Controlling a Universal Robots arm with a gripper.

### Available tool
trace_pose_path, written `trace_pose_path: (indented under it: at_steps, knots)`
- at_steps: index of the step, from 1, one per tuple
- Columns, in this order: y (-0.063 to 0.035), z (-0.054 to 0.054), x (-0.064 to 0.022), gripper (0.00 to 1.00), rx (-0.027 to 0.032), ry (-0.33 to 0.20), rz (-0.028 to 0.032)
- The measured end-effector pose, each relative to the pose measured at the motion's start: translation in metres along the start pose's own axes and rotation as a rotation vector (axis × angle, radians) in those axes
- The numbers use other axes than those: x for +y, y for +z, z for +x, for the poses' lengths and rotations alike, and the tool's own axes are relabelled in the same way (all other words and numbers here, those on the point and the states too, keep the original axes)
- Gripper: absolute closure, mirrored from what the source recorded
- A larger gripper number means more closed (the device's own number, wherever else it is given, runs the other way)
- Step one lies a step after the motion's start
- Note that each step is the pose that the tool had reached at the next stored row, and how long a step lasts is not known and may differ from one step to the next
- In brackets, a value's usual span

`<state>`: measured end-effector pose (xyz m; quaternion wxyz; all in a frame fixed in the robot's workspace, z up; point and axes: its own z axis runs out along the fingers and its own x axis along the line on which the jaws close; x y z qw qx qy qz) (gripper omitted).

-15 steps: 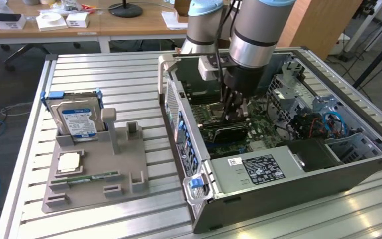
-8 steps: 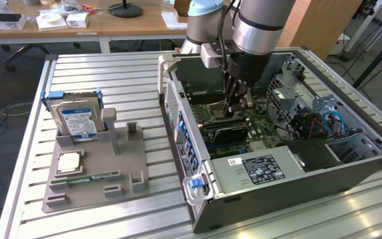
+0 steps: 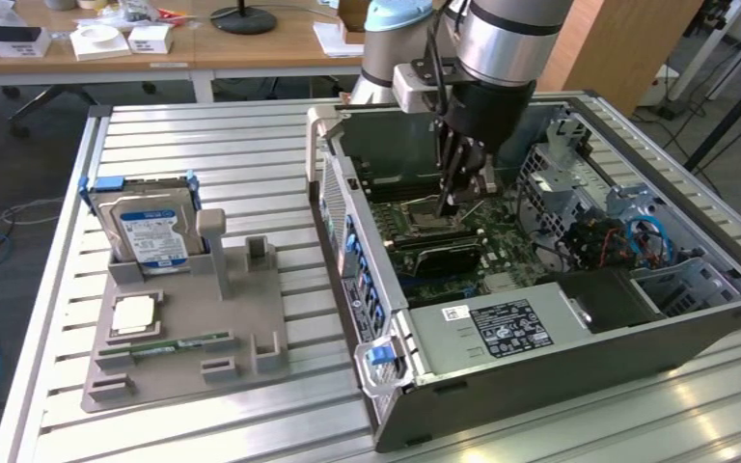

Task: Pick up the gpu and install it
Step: 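Press down on the gpu until it lock into place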

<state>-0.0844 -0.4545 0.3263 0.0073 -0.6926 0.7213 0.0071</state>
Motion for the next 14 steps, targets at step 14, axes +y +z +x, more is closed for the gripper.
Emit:
trace_pose_path:
  at_steps: [14]
  knots:
    - [-0.0001,-0.0001,-0.0038,0.90,0.0002,0.000,-0.0001]
